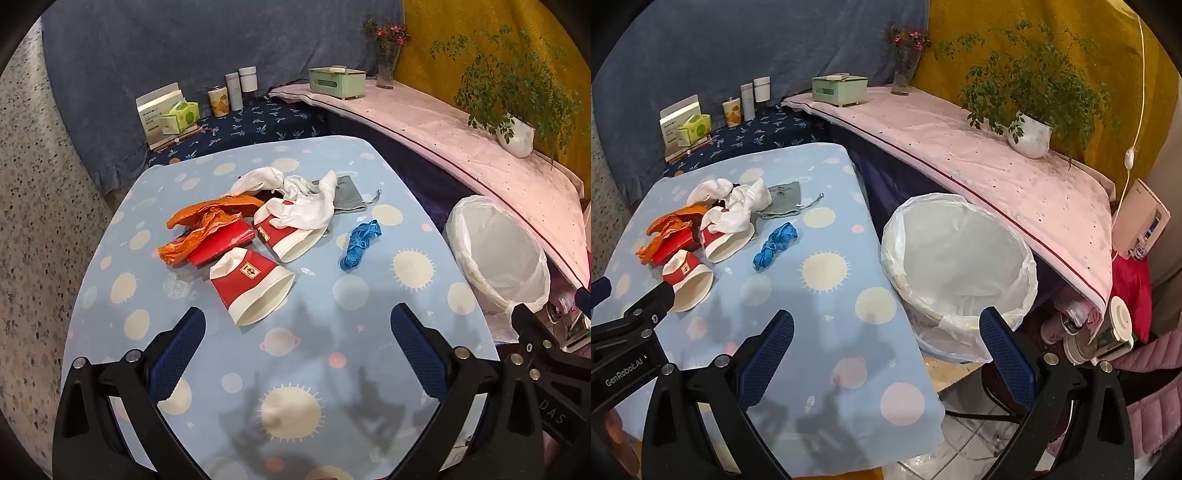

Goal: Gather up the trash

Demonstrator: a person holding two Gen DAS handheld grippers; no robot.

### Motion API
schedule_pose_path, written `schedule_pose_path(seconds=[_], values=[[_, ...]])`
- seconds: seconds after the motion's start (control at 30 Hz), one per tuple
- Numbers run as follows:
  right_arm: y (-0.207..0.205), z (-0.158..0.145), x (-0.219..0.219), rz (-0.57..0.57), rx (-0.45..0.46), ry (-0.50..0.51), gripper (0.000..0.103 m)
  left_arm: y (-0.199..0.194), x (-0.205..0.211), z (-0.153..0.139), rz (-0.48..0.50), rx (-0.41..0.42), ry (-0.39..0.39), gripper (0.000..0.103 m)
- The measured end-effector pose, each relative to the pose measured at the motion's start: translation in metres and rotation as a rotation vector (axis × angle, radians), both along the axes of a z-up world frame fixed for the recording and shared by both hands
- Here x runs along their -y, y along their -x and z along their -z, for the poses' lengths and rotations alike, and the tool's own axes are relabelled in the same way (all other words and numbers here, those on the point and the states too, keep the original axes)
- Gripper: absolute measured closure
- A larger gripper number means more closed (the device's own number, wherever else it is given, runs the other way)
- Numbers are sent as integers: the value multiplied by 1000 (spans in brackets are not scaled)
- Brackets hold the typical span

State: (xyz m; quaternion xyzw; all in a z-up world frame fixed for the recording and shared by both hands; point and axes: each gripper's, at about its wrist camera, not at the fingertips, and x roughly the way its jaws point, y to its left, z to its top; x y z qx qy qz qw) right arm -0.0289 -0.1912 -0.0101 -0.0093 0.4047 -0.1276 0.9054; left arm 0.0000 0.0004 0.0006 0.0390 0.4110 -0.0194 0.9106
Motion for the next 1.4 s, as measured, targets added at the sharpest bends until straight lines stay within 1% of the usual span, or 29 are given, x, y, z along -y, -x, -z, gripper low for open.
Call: schedule_pose_path(seconds=[0.53,0.57,0.87,0.93,1.13,1.2,1.4], values=[[-2,2,-2,-6,-2,-1,7,1,1,-1,5,0,0,7],[-2,2,-2,-6,-4,-1,7,4,-7,1,0,-4,4,7],[-4,2,-4,-2,-7,1,7,10,-12,1,6,-2,-1,7],[-4,2,-3,-2,-6,-1,7,2,-11,4,1,-3,2,7],[-4,1,-4,-9,-3,-2,7,4,-19,5,7,10,0,7],[-3,0,-4,-8,-1,-5,7,-3,1,4,9,10,-5,7],[-2,0,-5,-6,7,1,7,-1,0,1,-1,16,3,7]])
